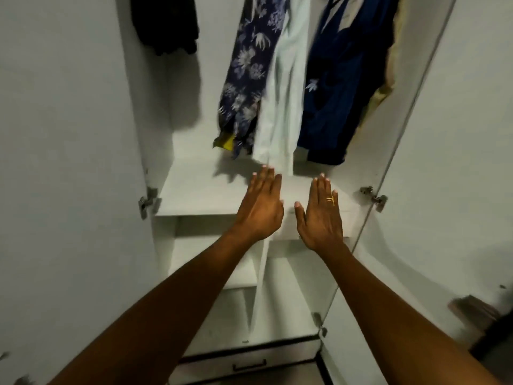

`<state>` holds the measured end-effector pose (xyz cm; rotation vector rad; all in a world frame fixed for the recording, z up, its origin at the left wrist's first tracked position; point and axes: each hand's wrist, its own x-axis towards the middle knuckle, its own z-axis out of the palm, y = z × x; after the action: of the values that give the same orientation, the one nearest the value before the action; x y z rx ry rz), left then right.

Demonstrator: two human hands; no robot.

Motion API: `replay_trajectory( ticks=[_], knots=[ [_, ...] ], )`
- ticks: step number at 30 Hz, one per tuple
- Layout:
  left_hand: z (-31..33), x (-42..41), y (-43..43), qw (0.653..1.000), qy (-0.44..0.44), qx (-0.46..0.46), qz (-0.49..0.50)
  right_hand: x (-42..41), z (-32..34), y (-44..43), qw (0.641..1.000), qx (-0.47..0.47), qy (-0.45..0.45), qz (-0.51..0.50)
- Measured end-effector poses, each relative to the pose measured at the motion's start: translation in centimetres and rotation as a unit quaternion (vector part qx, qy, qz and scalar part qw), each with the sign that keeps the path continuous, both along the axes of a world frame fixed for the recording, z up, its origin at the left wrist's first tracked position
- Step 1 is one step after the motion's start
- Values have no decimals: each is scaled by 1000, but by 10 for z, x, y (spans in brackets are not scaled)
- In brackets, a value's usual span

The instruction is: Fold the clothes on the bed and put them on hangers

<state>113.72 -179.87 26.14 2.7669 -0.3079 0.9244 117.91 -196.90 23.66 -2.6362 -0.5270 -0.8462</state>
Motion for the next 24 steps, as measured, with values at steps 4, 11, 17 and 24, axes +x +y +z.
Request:
replay_trajectory(
  ticks=[4,11,17,24],
  knots=[
    [-91,-72,7,996,73,-8,59,-68,-103,16,994,-28,81,61],
    [-217,-231,24,947,282,-30,149,-195,-236,45,950,-98,238,177],
    [-287,-350,52,898,386,-42,209,-283,-294,67,895,-189,327,237],
    [-323,-478,107,830,463,-71,303,-373,-320,135,820,-262,395,320]
  ],
)
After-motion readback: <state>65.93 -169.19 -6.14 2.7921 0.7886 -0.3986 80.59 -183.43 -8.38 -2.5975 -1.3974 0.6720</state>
